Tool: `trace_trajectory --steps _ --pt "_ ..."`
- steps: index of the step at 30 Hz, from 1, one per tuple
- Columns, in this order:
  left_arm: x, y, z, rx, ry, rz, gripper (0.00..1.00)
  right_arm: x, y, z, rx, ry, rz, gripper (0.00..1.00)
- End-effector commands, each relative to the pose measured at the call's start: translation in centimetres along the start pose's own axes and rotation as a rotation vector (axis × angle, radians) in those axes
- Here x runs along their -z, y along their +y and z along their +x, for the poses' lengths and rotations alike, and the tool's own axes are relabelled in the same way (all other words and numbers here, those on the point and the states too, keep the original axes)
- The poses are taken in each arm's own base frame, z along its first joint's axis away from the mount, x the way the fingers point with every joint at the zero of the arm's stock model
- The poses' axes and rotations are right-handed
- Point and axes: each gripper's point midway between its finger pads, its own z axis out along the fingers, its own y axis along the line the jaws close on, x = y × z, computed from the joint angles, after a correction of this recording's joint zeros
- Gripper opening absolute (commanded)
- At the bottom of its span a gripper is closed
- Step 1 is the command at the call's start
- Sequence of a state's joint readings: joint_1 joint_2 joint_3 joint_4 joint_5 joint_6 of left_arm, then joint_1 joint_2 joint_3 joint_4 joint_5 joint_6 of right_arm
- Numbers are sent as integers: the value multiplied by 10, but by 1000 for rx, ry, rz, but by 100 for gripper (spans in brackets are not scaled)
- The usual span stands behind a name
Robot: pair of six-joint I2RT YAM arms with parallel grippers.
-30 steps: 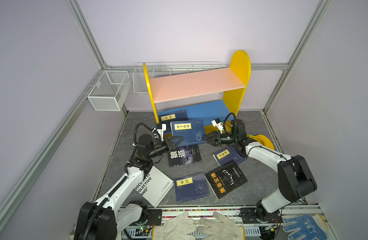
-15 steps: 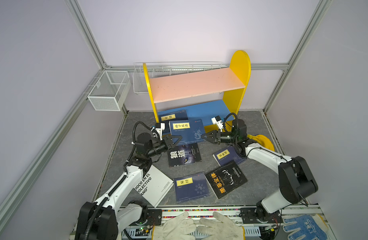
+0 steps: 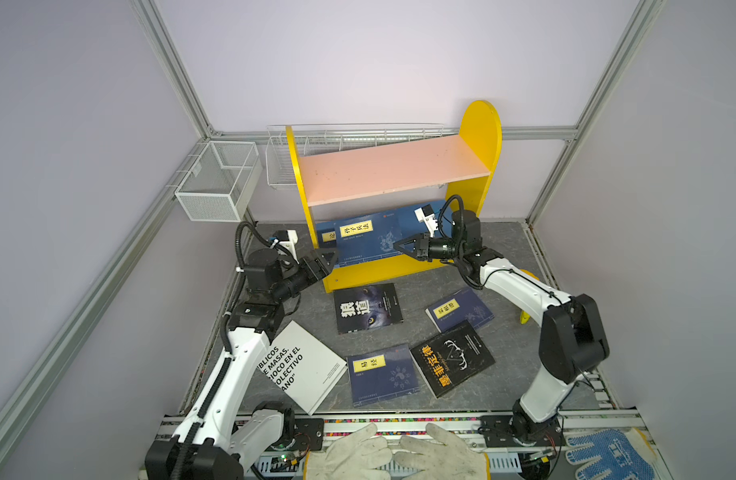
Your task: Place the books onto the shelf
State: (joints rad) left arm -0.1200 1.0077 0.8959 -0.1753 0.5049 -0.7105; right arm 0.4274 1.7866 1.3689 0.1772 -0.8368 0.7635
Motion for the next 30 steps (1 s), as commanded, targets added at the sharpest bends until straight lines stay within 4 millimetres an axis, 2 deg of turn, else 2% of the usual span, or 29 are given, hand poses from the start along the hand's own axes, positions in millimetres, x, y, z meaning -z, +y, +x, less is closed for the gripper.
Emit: trace_trajectory --steps 1,4,6,14,23,30 --pt "26 25 -4 -38 -30 -149 86 -7 -3 -12 51 -4 6 7" --pt "40 43 -2 -54 -40 -241 89 -14 -8 -18 67 3 16 7" --pt "43 52 2 -53 -36 -278 90 -19 -10 -21 79 11 20 7" --pt "33 84 13 -39 -18 -355 91 -52 -28 -26 69 40 33 8" --pt "28 93 17 -51 -9 -366 93 -79 -37 -30 70 54 21 8" --pt "24 100 22 -44 5 -372 94 -90 -44 -26 52 84 24 9"
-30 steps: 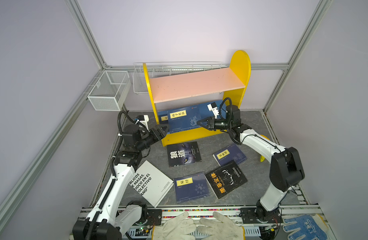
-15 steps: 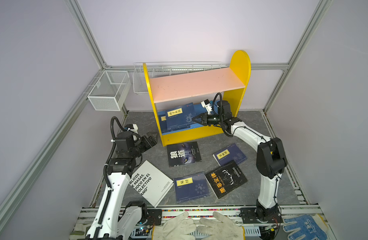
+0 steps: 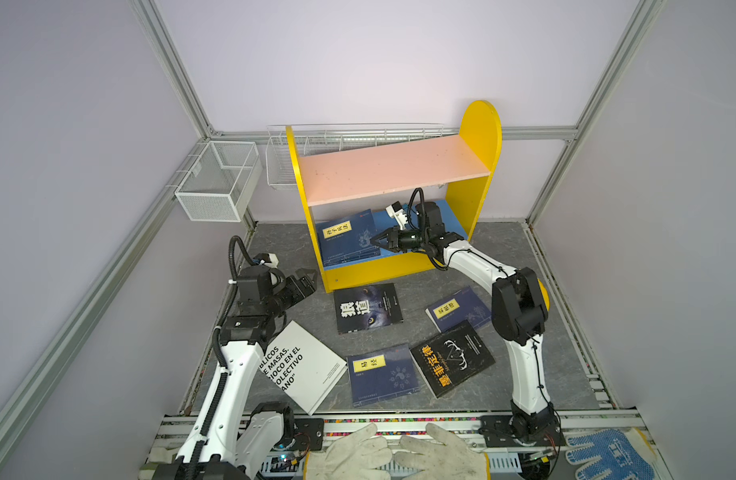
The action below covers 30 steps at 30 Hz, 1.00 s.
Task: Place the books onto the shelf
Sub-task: 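Set the book on the blue shelf with the right gripper while the left withdraws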
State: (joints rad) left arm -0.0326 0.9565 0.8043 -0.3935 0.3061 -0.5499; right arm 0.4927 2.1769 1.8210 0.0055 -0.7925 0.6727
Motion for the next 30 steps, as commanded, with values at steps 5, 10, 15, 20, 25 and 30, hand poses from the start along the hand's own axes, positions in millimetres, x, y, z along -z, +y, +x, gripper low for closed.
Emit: trace_trajectory --steps 5,10,15,20,25,30 --pt "-9 4 1 -22 6 4 95 -9 2 0 20 12 -17 9" --pt "-14 3 -5 -29 -7 2 97 -12 -1 4 12 39 -9 10" --pt "-25 -2 -14 -56 -26 -12 100 -15 -6 8 -2 53 -4 10" --pt "-44 -17 -20 -131 -54 -37 99 -18 -11 13 -7 71 4 10" --pt "-68 -23 -31 -120 -108 -14 99 -17 -22 19 -2 104 56 10" --pt "-87 -25 -40 -115 -153 -14 99 -20 -28 23 -7 121 71 10"
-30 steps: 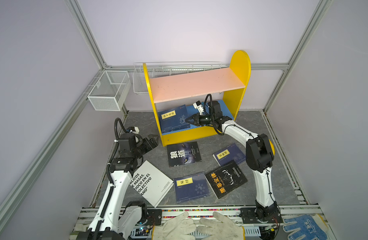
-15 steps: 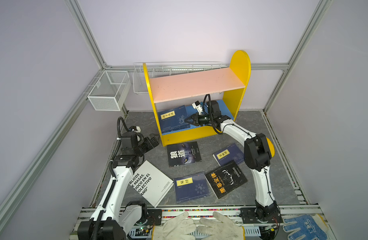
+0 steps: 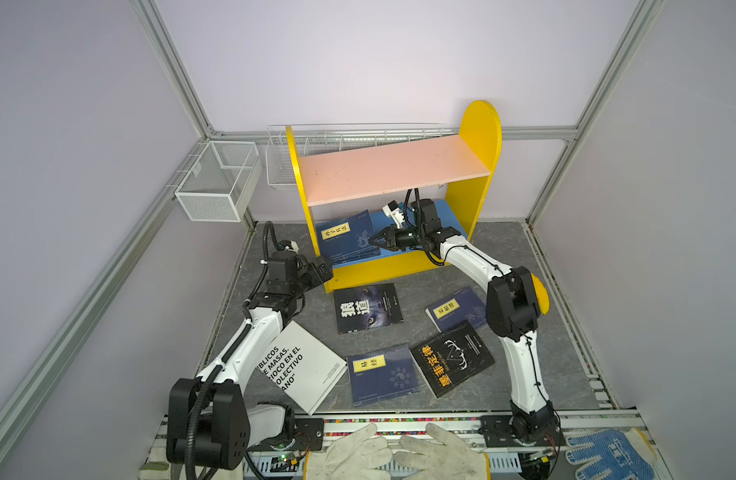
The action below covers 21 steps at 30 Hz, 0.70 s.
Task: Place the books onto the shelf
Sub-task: 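Set the book on the blue shelf with the right gripper while the left withdraws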
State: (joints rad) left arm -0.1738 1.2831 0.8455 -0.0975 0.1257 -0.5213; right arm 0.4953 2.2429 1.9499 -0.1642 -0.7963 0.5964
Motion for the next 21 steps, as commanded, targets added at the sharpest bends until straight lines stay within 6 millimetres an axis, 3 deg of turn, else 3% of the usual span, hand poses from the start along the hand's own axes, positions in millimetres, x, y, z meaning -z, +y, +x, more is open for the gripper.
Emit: trace_trajectory --steps 1,9,21 --pt "-4 -17 -37 -6 -134 36 99 -16 -18 21 -3 65 36 10" --pt "-28 -12 -37 -19 -149 -25 99 -20 -29 25 -11 74 66 10" --pt "-52 26 -5 -13 -85 -190 100 -20 -33 21 -17 53 99 13"
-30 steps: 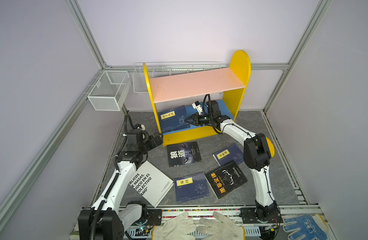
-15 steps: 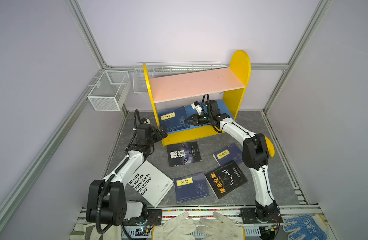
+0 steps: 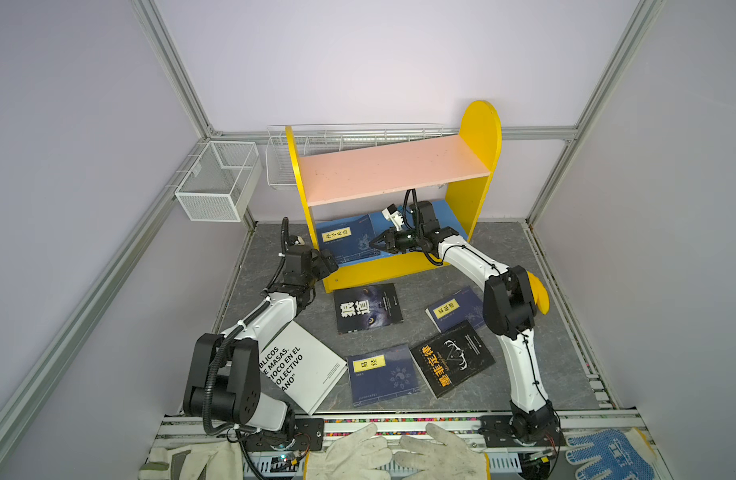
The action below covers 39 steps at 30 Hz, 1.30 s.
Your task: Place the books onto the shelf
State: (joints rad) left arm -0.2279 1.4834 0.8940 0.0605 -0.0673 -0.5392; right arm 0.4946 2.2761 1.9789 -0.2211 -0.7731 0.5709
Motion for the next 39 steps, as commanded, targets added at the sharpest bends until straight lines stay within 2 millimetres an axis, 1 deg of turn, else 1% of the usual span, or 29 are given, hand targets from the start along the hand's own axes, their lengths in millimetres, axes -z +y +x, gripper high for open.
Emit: trace_trajectory --steps 1,4,7,9,12,14,17,20,23,25,28,30,32,34,36,38,39 --pt "-5 15 5 -4 2 -82 100 -15 -15 14 4 29 61 14" --pt "-7 20 6 2 5 -103 100 -10 -13 10 22 14 83 20" --pt "-7 20 7 6 5 -104 100 0 -11 1 50 -15 122 28" --pt "-7 20 7 9 7 -107 100 9 -12 -7 60 -44 148 30" --pt "-8 21 7 13 6 -109 100 25 -14 -21 67 -94 187 39" --pt "-8 20 7 10 7 -106 99 34 -13 -30 74 -120 196 40" --pt "-8 19 5 10 6 -104 99 44 -14 -37 75 -143 210 41" --pt "-6 15 2 18 -1 -89 99 46 -14 -37 80 -146 213 41" --pt "0 2 -7 24 -29 -29 99 45 -12 -34 84 -138 205 41" --pt "7 -9 -15 23 -60 35 99 47 -12 -33 90 -137 210 41" --pt "25 -30 -27 10 -110 148 99 52 -8 -31 119 -141 221 42" --pt "39 -43 -34 -12 -135 221 99 59 -3 -29 146 -147 235 46" --pt "53 -53 -36 -36 -147 282 99 67 2 -27 175 -153 251 51" --pt "65 -58 -34 -59 -142 313 99 74 5 -21 186 -150 265 53" --pt "76 -59 -28 -84 -115 328 99 80 7 -13 186 -146 277 55" --pt "85 -58 -16 -107 -59 337 99 85 10 -1 179 -131 272 57" --pt "90 -58 -7 -120 -19 351 99 88 12 8 173 -120 267 57"
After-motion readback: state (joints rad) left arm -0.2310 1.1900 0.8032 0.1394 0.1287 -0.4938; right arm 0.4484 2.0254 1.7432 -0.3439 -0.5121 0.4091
